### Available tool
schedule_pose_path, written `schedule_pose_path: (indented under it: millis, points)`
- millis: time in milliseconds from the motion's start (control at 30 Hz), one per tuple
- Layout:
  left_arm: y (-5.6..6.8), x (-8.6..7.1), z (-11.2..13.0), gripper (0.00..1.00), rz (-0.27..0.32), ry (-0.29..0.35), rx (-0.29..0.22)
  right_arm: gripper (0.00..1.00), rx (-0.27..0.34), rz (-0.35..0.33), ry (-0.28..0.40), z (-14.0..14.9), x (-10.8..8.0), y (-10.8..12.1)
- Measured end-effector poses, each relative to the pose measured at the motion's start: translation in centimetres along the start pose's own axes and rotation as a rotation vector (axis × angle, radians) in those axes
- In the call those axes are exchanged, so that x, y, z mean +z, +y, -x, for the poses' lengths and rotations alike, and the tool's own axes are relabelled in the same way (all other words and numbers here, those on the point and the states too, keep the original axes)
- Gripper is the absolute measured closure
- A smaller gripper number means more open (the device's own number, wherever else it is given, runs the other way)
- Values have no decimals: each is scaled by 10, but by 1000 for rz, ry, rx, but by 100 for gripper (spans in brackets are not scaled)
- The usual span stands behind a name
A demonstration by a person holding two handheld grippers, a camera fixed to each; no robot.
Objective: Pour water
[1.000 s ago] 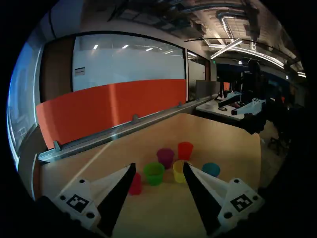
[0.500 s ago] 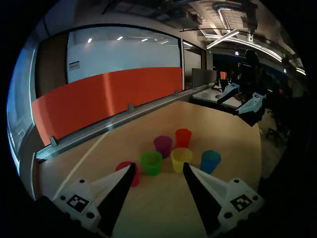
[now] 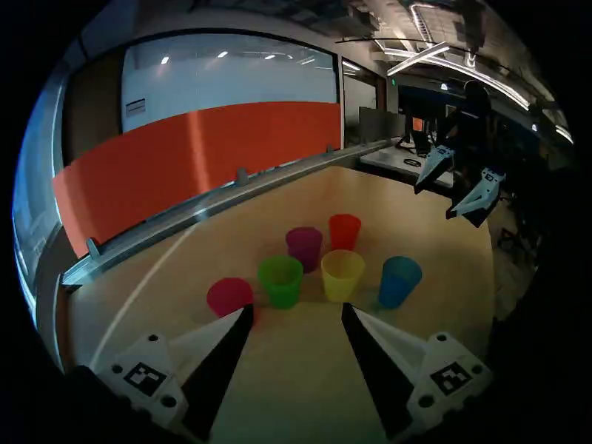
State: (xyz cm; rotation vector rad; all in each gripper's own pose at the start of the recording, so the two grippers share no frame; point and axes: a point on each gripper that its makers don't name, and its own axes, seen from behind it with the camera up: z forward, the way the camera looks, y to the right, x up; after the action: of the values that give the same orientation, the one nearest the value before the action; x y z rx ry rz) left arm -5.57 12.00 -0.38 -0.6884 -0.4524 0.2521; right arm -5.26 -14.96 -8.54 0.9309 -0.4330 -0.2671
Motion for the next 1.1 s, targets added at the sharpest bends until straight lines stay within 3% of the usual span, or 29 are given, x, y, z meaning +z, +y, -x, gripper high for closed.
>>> schedule_pose_path:
  millis: [433,1100]
  points:
    - [-3,22,21,12,1,-34,-19,1,-17,-36,-57,35,20,-9]
    - [2,74,44,12,25,-80,-7,1,-32,-79,-138,87,63,-20]
